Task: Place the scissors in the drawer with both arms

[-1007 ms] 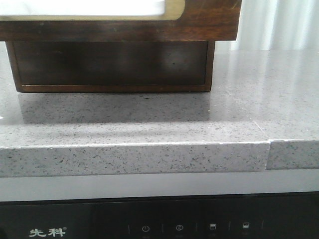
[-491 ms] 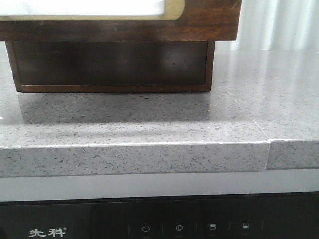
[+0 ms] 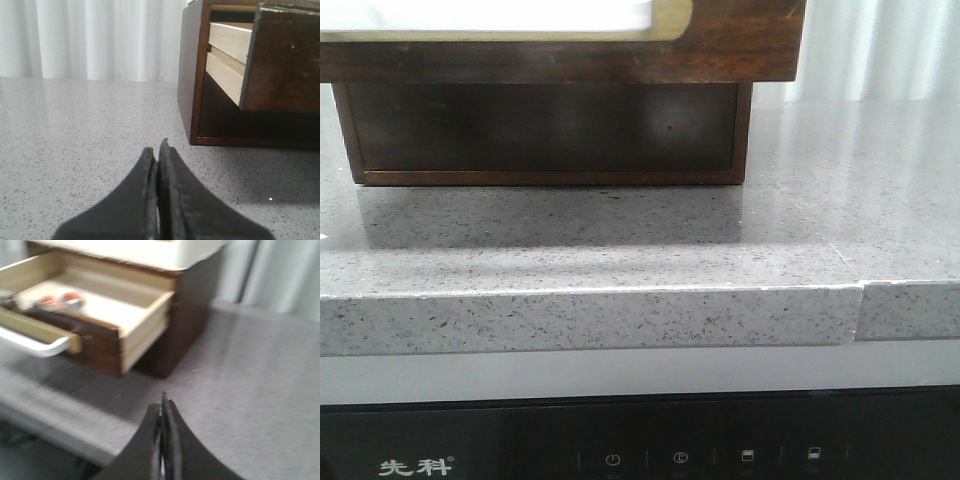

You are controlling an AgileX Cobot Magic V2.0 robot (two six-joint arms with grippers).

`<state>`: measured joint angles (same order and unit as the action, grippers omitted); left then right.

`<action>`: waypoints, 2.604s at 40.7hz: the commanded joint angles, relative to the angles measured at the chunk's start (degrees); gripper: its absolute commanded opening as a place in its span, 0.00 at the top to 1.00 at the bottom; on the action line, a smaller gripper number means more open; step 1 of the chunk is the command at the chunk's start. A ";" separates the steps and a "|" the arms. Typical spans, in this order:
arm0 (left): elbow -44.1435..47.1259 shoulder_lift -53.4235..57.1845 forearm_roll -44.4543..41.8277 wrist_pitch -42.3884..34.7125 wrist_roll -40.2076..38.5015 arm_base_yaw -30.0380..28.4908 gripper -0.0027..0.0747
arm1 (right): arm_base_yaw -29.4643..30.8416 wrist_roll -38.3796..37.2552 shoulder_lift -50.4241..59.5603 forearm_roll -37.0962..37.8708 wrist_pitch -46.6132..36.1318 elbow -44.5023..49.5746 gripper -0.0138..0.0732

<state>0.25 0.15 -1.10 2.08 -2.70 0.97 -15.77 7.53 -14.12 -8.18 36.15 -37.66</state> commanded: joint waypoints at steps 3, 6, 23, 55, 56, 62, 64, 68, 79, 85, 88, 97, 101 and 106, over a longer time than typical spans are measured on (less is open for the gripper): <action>1.35 1.13 -0.01 -5.15 -0.44 0.52 0.99 | 8.06 0.27 6.93 0.51 -17.89 11.70 0.98; 1.35 1.13 -0.01 -5.15 -0.44 0.52 0.99 | 11.10 0.27 9.85 0.51 -22.03 17.67 0.98; 1.35 1.00 -0.01 -5.15 -0.44 0.52 0.99 | 15.57 0.27 15.67 0.46 -35.83 39.03 0.98; 1.35 1.00 -0.01 -5.15 -0.44 0.52 0.99 | 15.29 -10.40 15.72 11.60 -38.78 39.21 0.98; 1.35 1.00 -0.01 -5.15 -0.44 0.52 0.99 | 15.04 -10.40 15.72 11.60 -38.79 39.21 0.98; 1.35 1.00 -0.01 -5.15 -0.44 0.52 0.99 | 12.72 -10.40 15.72 11.60 -39.05 39.21 0.98; 1.35 1.00 -0.01 -5.15 -0.44 0.52 0.99 | 12.72 -10.40 15.72 11.60 -39.05 39.21 0.98; 1.35 1.00 -0.01 -5.15 -0.44 0.52 0.99 | 12.88 -10.40 15.72 11.60 -39.10 39.21 0.98; 1.35 1.00 -0.01 -5.15 -0.44 0.52 0.99 | 12.88 -10.40 15.72 11.54 -39.48 39.21 0.98; 1.35 1.00 -0.01 -5.15 -0.44 0.52 0.99 | 12.88 -10.40 15.72 11.54 -39.48 39.21 0.98; 1.35 1.00 -0.01 -5.15 -0.44 0.52 0.99 | 12.88 -10.40 15.67 11.55 -39.48 39.21 0.98; 1.35 1.00 -0.01 -5.15 -0.44 0.52 0.99 | 12.88 -10.40 15.67 11.55 -39.48 39.21 0.98; 1.35 1.00 -0.01 -5.15 -0.44 0.52 0.99 | 12.88 -10.40 15.67 11.55 -39.48 39.21 0.98; 1.35 1.00 -0.01 -5.15 -0.44 0.52 0.99 | 12.88 -10.40 15.67 11.55 -39.48 39.21 0.98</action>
<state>0.25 0.15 -1.10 2.04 -2.83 0.97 -2.84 -2.83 0.63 2.48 1.72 1.51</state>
